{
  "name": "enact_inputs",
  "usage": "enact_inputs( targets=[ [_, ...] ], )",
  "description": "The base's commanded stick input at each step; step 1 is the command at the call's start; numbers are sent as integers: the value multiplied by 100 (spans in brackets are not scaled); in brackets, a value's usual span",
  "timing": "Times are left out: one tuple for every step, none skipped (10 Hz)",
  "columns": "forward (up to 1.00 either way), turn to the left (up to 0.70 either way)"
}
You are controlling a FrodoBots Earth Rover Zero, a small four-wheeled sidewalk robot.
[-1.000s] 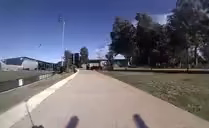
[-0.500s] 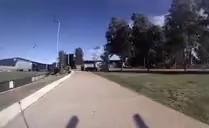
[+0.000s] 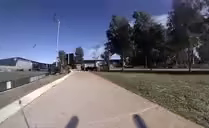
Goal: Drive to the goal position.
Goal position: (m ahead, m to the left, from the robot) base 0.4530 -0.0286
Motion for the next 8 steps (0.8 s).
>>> enact_inputs(
  targets=[
    [100, 0],
    [100, 0],
    [100, 0],
    [100, 0],
    [100, 0],
    [100, 0],
    [100, 0],
    [100, 0]
  ],
)
